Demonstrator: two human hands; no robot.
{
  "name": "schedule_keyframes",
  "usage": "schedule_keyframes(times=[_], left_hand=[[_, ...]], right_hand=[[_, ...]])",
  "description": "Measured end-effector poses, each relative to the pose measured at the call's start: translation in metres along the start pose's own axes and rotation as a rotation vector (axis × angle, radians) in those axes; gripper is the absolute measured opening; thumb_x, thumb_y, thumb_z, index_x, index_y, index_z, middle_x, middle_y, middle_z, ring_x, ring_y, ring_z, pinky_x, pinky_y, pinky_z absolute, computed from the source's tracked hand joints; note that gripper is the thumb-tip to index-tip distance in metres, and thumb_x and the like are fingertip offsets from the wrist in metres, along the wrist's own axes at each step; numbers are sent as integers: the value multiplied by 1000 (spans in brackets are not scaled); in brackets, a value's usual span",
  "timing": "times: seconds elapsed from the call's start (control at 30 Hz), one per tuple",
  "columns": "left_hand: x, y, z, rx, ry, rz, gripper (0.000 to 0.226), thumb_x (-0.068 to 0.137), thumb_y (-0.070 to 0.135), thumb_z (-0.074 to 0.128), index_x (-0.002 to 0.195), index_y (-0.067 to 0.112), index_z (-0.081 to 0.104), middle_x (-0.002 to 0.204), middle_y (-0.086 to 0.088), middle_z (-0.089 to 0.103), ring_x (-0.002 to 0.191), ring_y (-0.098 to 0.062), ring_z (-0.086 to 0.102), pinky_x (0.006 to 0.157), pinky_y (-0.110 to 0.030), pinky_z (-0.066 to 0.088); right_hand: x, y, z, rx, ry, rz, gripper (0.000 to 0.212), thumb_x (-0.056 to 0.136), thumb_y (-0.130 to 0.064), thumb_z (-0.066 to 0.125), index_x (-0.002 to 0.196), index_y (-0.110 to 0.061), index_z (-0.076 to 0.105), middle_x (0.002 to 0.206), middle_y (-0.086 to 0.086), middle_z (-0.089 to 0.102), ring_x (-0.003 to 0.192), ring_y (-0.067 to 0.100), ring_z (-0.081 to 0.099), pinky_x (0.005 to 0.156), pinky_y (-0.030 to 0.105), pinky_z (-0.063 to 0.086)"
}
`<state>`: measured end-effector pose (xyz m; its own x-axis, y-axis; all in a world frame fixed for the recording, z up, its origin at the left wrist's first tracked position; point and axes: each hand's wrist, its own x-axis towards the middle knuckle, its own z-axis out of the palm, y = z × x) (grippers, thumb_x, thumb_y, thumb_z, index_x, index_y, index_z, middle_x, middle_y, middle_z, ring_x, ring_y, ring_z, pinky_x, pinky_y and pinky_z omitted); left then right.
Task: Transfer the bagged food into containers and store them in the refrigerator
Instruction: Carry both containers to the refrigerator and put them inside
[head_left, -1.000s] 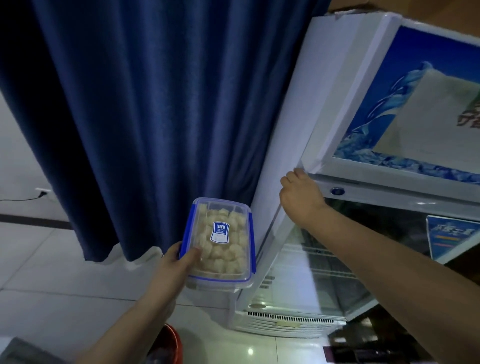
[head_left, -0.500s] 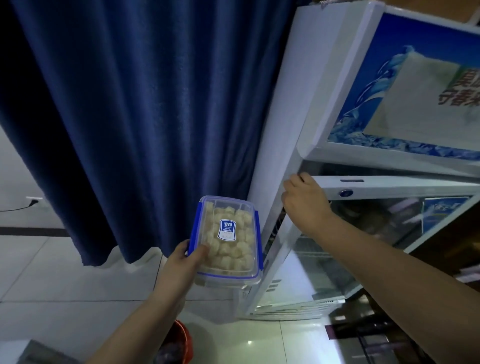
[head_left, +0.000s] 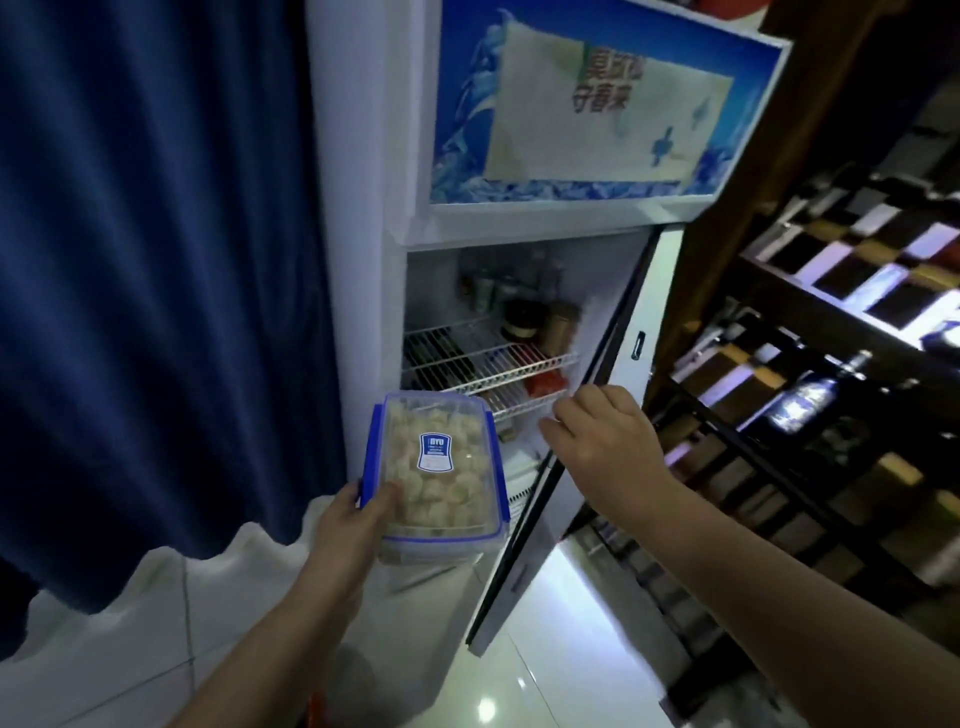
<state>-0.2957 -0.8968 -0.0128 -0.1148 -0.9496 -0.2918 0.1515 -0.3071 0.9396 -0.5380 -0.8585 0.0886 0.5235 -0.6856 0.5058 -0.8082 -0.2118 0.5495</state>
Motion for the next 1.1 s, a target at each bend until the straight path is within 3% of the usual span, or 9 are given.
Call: schedule_keyframes(times=[0.1,0.2,0.4,0.57,0.67,0.77,0.93,1.03,1.1], left_hand=[[-10,-5,33,23,-77,-1,5,87,21,59,85,23,62,72,7,74,61,-10,69,43,-18,48],[-17,-9,66,46,-155,-15,8,88,18,58,94,20,64,76,3,74,64,-12,70,43,-19,48],[-30,-19,137,99,-263,14,9,87,14,58,88,20,65,70,10,73,59,-8,69,41,-16,47],[-47,-33,205,93,-308,-28,9,83,19,63,92,17,66,75,-1,74,61,-14,69,42,-23,47],[-59,-39,245,120,-343,-35,27,71,31,65,95,19,65,86,-5,73,74,-25,70,55,-32,51],[-66,-47,277,109,-349,-27,12,85,22,62,96,19,64,89,-6,73,79,-27,70,62,-35,53],[-67,-60,311,129,-325,-43,11,89,21,57,98,22,64,87,-1,73,75,-21,70,55,-29,50],[-62,-67,320,123,-295,-61,13,89,21,56,100,22,63,91,-3,72,78,-24,70,58,-30,51],[-55,-68,321,112,-269,-67,12,89,21,56,98,23,64,91,-3,73,80,-24,70,61,-32,51]], right_hand=[[-40,19,-13,-36,27,153,11,74,-7,63,83,-11,69,87,9,69,83,29,64,76,37,39],[-82,36,-23,-107,38,336,16,81,-7,63,94,-12,71,97,8,69,94,27,57,81,38,39],[-159,74,-48,-118,-26,679,36,79,-15,71,112,-1,65,103,15,66,93,33,61,81,42,47],[-212,115,-61,-72,-54,762,36,76,-8,75,108,5,65,102,19,65,91,36,61,80,43,53],[-242,144,-61,-46,-45,791,36,75,-4,74,108,7,64,102,21,64,92,39,61,82,45,53],[-266,169,-58,-7,-27,825,35,75,3,73,109,8,64,102,23,64,93,42,60,86,49,52],[-287,193,-50,22,25,864,26,82,7,62,107,9,65,101,24,63,96,43,58,99,55,43],[-284,190,-40,-6,64,804,20,84,2,62,103,5,68,106,23,64,105,39,58,106,56,34],[-271,177,-28,91,104,702,18,80,2,66,98,1,71,104,20,66,101,37,60,97,53,44]])
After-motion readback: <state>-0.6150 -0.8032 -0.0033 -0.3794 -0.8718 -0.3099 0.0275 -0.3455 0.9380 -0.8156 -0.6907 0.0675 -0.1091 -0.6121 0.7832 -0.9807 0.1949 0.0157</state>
